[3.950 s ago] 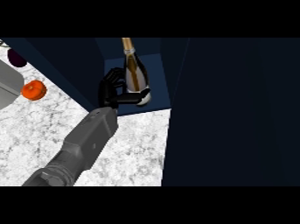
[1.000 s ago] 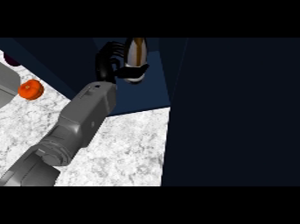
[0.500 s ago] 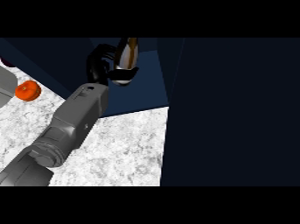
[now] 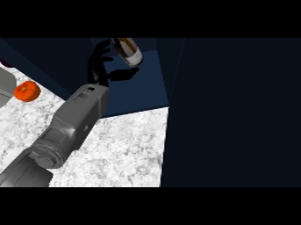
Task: Pick up the wine, place it into the cabinet and close the cabinet
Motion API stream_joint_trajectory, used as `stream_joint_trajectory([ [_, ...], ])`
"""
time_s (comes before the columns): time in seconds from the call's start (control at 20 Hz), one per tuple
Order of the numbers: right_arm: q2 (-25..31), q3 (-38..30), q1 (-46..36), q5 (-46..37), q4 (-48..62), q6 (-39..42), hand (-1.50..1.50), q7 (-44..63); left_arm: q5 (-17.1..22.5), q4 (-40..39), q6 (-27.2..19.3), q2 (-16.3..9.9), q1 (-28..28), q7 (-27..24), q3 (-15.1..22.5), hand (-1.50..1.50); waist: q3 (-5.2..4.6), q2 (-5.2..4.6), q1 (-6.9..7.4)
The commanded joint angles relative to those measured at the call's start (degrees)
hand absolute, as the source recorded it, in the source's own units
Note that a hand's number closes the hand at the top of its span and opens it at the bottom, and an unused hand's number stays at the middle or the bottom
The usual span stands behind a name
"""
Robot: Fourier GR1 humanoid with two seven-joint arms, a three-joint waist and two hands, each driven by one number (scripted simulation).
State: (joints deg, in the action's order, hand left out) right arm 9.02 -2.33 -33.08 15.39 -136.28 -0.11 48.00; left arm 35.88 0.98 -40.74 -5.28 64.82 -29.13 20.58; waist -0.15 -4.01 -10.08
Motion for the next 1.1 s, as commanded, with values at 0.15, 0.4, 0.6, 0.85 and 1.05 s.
stream_joint_trajectory([
  [0.15,-0.31,0.15,0.15,0.47,-1.27,-0.48,-1.50,0.36,-0.80,-0.93,2.54,-3.08,-2.12,0.20,0.60,-1.50,-0.13,-0.22,0.42],
  [0.4,0.18,0.46,-0.32,0.31,-1.32,-0.16,-1.50,1.00,-1.01,-0.92,3.50,-4.56,-1.68,-1.37,0.73,-1.50,-0.14,-0.01,0.89],
  [0.6,0.03,0.29,0.49,-0.02,-1.41,-0.44,-1.50,0.99,-2.56,-0.17,8.53,-4.60,-2.44,-3.83,2.23,-1.50,-0.08,0.71,2.23],
  [0.85,0.51,0.07,0.21,0.44,-1.07,-0.60,-1.50,1.70,-2.99,2.54,18.78,-4.40,-1.36,-4.72,2.71,-1.50,-0.07,1.52,3.62],
  [1.05,-0.44,0.74,1.90,-1.11,-2.18,-1.48,-1.50,0.85,1.24,8.04,30.23,-3.97,-1.72,-9.12,-1.58,-1.50,-0.10,2.18,5.33],
])
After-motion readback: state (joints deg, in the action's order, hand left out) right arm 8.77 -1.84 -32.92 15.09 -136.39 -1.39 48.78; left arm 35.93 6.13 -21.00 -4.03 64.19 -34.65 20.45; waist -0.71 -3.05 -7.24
